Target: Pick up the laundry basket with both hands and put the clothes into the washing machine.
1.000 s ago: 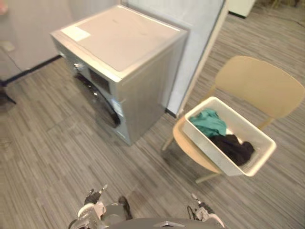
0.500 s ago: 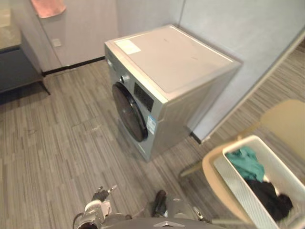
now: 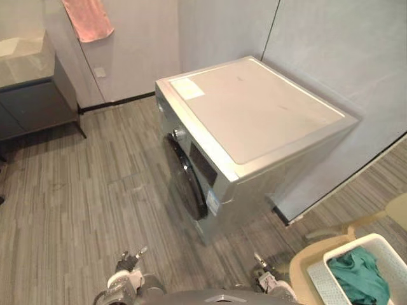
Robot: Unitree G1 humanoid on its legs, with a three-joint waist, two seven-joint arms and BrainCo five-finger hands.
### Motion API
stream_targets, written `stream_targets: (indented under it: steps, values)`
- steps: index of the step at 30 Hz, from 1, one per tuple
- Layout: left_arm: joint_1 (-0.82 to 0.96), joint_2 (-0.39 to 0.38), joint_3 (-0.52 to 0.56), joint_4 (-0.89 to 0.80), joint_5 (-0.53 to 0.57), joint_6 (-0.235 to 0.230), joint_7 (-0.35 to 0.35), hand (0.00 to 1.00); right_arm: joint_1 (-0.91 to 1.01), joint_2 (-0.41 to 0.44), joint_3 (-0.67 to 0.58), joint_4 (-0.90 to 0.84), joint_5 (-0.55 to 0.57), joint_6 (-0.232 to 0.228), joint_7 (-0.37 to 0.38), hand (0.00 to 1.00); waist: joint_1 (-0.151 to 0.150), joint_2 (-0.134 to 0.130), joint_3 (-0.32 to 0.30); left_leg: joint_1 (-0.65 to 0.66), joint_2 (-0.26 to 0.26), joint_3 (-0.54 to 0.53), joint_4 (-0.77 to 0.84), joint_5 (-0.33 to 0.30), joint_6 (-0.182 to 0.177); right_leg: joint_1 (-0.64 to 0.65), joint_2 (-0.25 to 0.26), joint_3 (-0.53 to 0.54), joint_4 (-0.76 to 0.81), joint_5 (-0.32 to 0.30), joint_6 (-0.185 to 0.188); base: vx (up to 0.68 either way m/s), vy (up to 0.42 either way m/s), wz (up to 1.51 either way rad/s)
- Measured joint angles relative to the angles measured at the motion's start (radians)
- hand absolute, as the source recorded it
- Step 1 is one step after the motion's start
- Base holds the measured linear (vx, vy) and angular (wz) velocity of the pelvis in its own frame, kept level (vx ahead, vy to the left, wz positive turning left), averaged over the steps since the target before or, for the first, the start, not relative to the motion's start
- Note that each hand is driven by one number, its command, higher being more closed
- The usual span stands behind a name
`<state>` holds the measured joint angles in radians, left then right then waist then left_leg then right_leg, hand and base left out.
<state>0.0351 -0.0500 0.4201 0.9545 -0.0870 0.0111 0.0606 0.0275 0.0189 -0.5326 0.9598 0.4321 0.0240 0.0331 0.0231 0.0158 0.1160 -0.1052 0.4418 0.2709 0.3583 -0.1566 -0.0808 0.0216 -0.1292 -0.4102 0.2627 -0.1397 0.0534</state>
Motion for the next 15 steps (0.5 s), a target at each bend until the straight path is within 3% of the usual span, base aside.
stream_targets:
  steps: [1,2,3,4,6,7,9,12,15]
  values:
    - [0.002,-0.001,-0.006,0.001,0.0,0.0,0.0,0.0,0.0,-0.001,0.001,0.0,-0.002,-0.001,0.0,0.0,0.0,0.001,-0.001,0.021,-0.005,-0.01,-0.034,0.024,-0.008,-0.007,-0.011,0.011,0.014,-0.006,0.016,0.15,0.409,-0.25]
    - [0.012,-0.001,-0.033,0.011,-0.001,0.001,0.0,0.0,0.0,-0.01,0.003,0.002,-0.008,0.0,0.0,0.0,-0.002,0.014,-0.008,0.051,-0.024,-0.028,-0.09,0.087,-0.031,-0.018,-0.029,0.03,0.04,-0.014,0.053,0.15,0.503,-0.2]
    - [0.02,0.002,-0.056,0.023,-0.003,0.001,-0.001,0.0,-0.002,-0.026,0.008,0.009,-0.008,-0.001,0.0,0.0,-0.011,0.028,-0.02,0.071,-0.037,-0.027,-0.118,0.096,-0.126,-0.025,-0.041,0.043,0.052,-0.014,0.085,0.18,0.61,-0.01]
    - [0.021,0.033,-0.08,0.039,-0.007,0.001,0.0,0.0,-0.003,-0.012,0.021,0.021,-0.008,-0.001,0.0,0.0,-0.023,-0.013,-0.023,0.075,-0.086,-0.024,-0.116,0.097,-0.139,-0.026,-0.085,0.048,0.057,-0.011,0.105,0.15,0.506,0.17]
    - [0.021,0.135,-0.141,0.056,-0.007,0.003,0.002,0.0,-0.003,0.028,0.073,0.053,-0.008,0.002,0.003,0.0,-0.028,-0.097,-0.045,0.057,-0.182,-0.021,-0.094,0.084,-0.111,-0.014,-0.155,0.077,-0.025,0.054,0.122,0.13,0.376,0.06]
    - [0.018,0.149,-0.157,0.063,-0.004,0.004,0.002,0.0,-0.004,0.031,0.084,0.053,-0.008,0.001,0.004,0.0,-0.029,-0.104,-0.045,0.049,-0.193,-0.02,-0.079,0.079,-0.103,-0.007,-0.162,0.078,-0.045,0.076,0.121,0.09,0.33,-0.08]
    - [0.015,0.161,-0.214,0.088,0.015,0.004,0.002,0.0,-0.015,0.02,0.141,0.034,-0.009,0.001,0.008,0.0,-0.03,-0.095,-0.039,0.038,-0.23,0.006,-0.056,0.053,-0.064,-0.017,-0.196,0.11,-0.072,0.158,0.113,0.02,0.327,-0.15]
    - [0.017,0.164,-0.266,0.089,0.026,0.004,0.002,0.0,-0.032,0.001,0.237,-0.019,-0.059,0.001,0.01,0.0,-0.024,-0.072,-0.025,0.05,-0.248,0.043,-0.069,0.043,-0.046,-0.065,-0.213,0.155,-0.046,0.219,0.087,-0.05,0.206,-0.34]
    - [0.021,0.159,-0.31,0.088,0.036,0.004,0.001,0.0,-0.036,-0.035,0.408,-0.162,-0.102,0.001,0.026,0.0,-0.027,-0.029,0.0,0.105,-0.263,0.108,-0.157,0.051,-0.023,-0.165,-0.222,0.162,0.046,0.292,-0.002,-0.1,0.155,-0.67]
